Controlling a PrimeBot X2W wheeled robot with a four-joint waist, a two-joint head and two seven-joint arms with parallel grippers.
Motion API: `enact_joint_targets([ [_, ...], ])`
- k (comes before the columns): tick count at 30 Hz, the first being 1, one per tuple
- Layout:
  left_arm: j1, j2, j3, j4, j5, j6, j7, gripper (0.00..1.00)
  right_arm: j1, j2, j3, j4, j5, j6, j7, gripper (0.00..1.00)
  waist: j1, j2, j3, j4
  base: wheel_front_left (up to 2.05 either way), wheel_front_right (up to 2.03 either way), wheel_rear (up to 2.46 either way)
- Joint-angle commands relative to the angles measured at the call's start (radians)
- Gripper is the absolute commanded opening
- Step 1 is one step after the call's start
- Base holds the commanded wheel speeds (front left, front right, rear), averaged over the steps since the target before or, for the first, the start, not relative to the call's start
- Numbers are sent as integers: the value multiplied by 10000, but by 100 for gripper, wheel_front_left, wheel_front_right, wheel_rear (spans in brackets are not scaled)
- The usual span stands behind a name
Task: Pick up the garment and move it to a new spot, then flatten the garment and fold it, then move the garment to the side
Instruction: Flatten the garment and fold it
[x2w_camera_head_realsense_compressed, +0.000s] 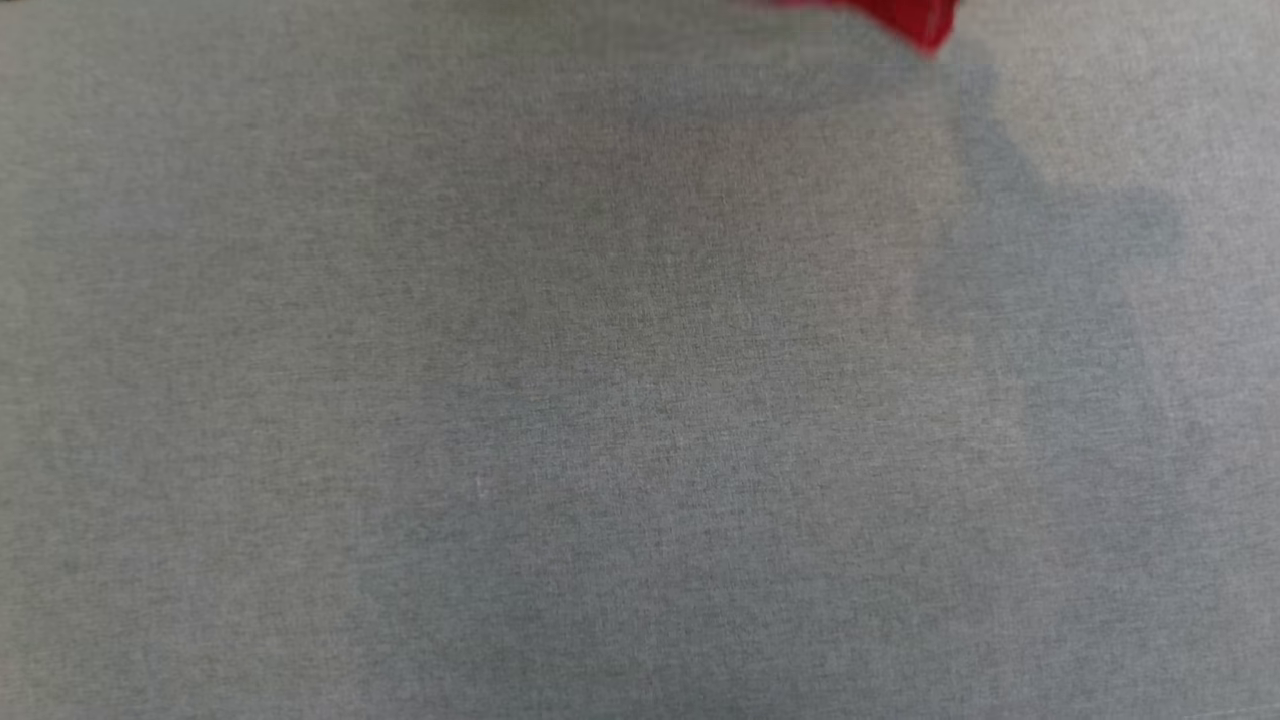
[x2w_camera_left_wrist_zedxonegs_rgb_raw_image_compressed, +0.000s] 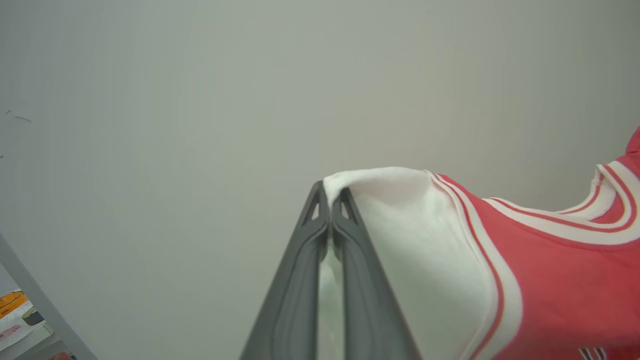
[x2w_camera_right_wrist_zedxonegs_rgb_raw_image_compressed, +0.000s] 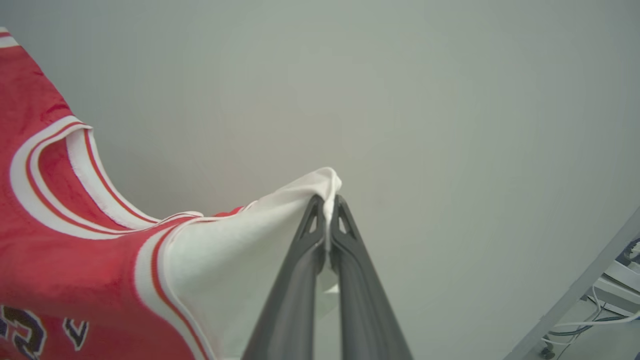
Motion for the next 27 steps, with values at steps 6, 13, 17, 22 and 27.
enact_joint_targets([
  [6,-1012,-420,-49,1312,87,-222,-656,0,-1560,397,645,1456,-127,-7,-824,0,-1,0,961,-213,0,0,0],
  [13,-769,-614,-311,2331,-195,-325,-1220,0,-1760,624,1538,2589,288,-7,-1586,0,-1,0,1382,-199,0,0,0],
  [17,-165,-648,-483,2688,-493,-343,-1584,0,-1264,724,2043,2982,672,-7,-2089,0,-1,0,1390,-208,0,0,0],
  [22,1182,-411,-716,2645,-1128,-348,-2037,0,-247,978,2693,3314,1179,-7,-2765,0,-1,0,1010,-245,0,0,0],
  [27,2941,-128,-836,2327,-1613,-349,-2354,0,964,1134,3332,3523,1582,-7,-3312,0,-1,0,377,-148,0,0,0],
])
